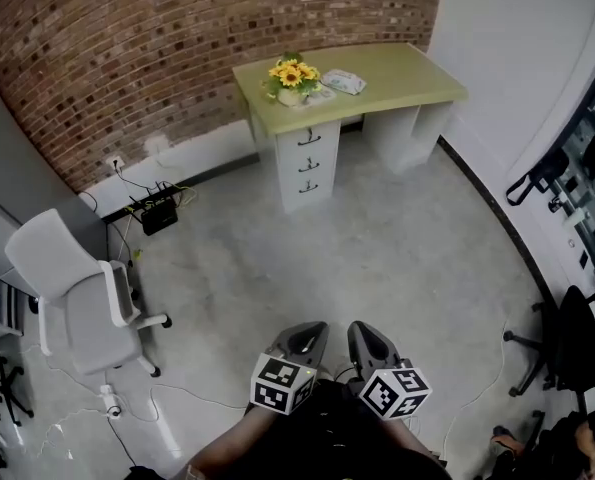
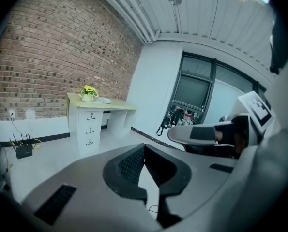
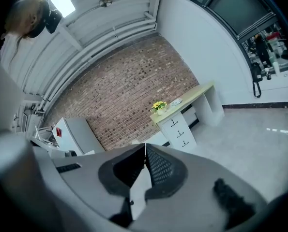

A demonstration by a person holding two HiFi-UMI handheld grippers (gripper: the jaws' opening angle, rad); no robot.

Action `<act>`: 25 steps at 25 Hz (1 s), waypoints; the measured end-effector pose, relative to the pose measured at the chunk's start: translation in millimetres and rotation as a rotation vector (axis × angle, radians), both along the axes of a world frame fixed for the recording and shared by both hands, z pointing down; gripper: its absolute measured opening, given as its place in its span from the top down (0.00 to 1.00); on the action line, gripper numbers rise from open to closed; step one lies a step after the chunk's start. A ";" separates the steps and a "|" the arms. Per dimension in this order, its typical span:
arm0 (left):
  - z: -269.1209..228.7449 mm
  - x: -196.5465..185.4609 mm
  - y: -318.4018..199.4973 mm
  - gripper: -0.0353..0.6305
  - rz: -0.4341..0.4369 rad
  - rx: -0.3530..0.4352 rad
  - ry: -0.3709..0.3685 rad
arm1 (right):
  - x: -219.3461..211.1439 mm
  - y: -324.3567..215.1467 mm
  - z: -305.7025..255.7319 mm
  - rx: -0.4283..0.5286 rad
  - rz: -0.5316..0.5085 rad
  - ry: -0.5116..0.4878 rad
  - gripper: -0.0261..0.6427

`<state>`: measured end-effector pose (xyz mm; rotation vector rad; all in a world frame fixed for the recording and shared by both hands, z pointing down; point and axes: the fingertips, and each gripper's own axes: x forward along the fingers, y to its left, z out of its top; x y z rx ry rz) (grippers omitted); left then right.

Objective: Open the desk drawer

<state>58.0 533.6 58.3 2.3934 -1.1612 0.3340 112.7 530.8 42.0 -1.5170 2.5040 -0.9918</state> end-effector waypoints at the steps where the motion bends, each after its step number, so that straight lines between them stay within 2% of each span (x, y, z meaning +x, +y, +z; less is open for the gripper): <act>1: 1.3 1.5 2.7 0.93 0.002 -0.005 -0.002 | 1.2 0.3 1.2 -0.003 -0.001 -0.002 0.94; 6: 10.0 -0.1 3.8 0.93 0.004 -0.012 -0.019 | -1.5 -3.9 5.9 -0.004 -0.009 -0.018 0.94; 11: 18.0 -5.3 -16.9 0.93 0.011 -0.042 -0.008 | -4.4 -22.0 12.0 -0.016 -0.003 -0.016 0.94; 15: 13.0 -7.9 -54.6 0.93 0.030 -0.024 -0.002 | -2.0 -57.7 7.9 -0.006 0.038 -0.011 0.94; 20: 8.1 -19.1 -114.5 0.93 0.051 -0.013 0.005 | -16.5 -111.6 -3.5 0.036 0.041 -0.022 0.94; 25: -3.5 -30.6 -176.5 0.93 0.071 0.012 0.019 | -31.8 -168.7 -1.8 0.015 0.055 0.003 0.94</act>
